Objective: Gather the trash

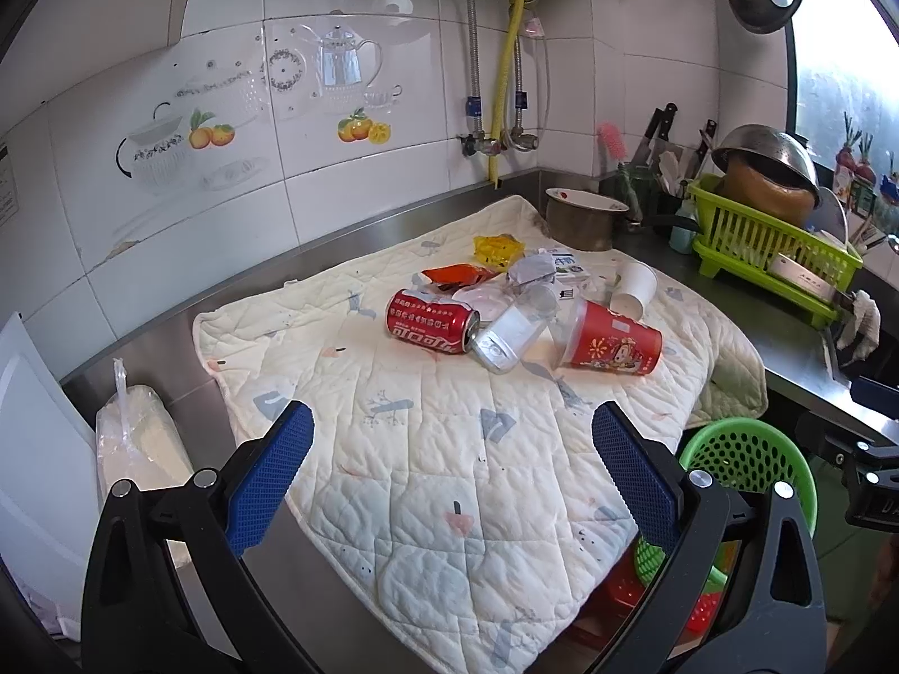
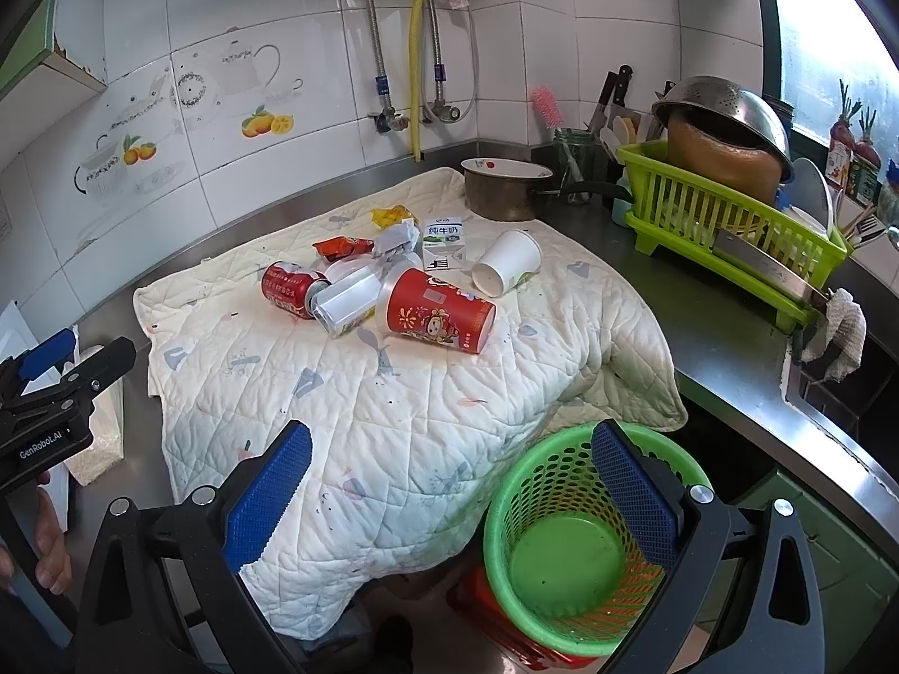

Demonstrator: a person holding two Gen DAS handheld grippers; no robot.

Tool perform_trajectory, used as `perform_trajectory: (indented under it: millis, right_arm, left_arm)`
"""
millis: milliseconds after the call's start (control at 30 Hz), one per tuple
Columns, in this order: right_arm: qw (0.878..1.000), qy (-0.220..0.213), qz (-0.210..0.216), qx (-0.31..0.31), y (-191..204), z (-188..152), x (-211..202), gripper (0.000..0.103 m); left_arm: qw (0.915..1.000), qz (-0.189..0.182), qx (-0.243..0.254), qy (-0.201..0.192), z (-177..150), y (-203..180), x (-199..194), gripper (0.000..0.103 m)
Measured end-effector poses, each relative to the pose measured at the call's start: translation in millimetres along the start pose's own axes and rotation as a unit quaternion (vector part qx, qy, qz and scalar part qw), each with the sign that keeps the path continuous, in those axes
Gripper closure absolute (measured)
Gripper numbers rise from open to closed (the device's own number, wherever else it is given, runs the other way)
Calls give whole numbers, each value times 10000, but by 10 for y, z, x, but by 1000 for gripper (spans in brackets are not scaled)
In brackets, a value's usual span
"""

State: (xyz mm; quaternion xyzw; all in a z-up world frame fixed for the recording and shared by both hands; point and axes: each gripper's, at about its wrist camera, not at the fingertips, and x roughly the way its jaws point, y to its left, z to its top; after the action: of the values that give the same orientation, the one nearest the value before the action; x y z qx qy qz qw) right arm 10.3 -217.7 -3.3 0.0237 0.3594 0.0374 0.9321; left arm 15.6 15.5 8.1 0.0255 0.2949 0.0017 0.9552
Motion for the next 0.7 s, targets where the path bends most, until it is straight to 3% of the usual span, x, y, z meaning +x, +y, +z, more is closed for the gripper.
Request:
perform_trajectory:
  millis: [700]
  right_arm:
    - [9986,190,181,-451,199,180,489,6]
  left_arm:
    - [9997,158,-121,173,59,267,330,5]
